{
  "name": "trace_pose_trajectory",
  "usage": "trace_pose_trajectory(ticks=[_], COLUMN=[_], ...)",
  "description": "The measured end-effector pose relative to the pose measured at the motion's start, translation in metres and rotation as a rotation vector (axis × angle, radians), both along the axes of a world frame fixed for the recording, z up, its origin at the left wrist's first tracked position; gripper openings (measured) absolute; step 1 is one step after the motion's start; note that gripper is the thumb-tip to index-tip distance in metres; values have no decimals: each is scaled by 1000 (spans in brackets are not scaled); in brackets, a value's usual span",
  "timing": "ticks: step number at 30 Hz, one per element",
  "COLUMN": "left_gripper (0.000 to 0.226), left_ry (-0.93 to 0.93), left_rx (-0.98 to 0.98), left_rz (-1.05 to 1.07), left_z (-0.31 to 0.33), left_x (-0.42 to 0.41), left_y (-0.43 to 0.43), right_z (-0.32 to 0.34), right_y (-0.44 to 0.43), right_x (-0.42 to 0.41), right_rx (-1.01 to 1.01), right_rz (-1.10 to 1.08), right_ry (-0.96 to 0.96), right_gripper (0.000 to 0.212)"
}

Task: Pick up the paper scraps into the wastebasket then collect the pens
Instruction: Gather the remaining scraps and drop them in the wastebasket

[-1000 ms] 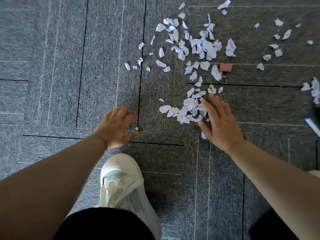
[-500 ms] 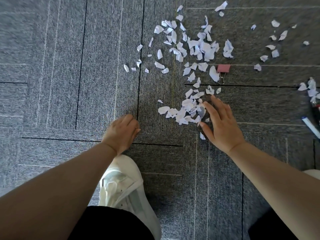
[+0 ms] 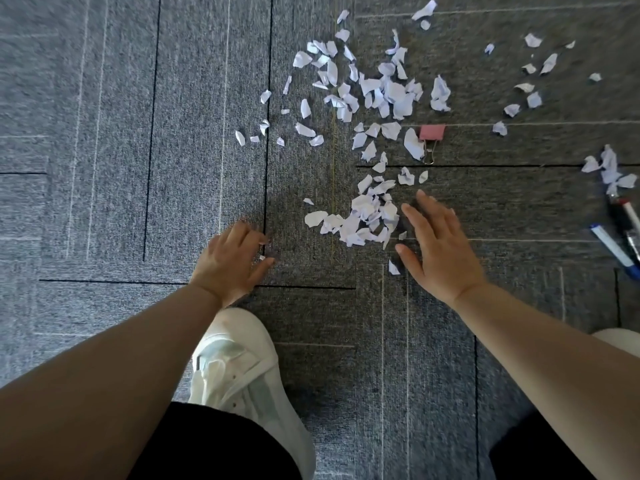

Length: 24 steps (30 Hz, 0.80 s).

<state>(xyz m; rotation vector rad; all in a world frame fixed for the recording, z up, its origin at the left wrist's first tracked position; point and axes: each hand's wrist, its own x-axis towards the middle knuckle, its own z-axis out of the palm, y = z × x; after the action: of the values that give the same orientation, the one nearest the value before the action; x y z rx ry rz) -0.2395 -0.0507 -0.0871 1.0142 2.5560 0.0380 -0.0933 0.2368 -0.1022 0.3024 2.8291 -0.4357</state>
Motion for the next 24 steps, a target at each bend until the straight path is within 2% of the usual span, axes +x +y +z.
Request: trace_pose_trajectory(ticks=[8, 16, 20, 24], left_gripper=[24, 23, 32, 29], left_ry=[-22, 0, -22, -125], left_rx=[68, 86, 153, 258], left_rz=[149, 109, 57, 39], left_z=[-6, -10, -7, 0], left_x=[12, 11, 12, 17], left_y=[4, 5, 24, 78], right_z=[-2, 0, 1, -4], right_y=[-4, 1, 11, 15], right_x=[1, 10, 13, 14], right_rx=[-6, 6, 5, 110], right_rz=[-18, -19, -2, 192], right_ry=[-11, -38, -87, -130], right_gripper=[64, 67, 79, 95])
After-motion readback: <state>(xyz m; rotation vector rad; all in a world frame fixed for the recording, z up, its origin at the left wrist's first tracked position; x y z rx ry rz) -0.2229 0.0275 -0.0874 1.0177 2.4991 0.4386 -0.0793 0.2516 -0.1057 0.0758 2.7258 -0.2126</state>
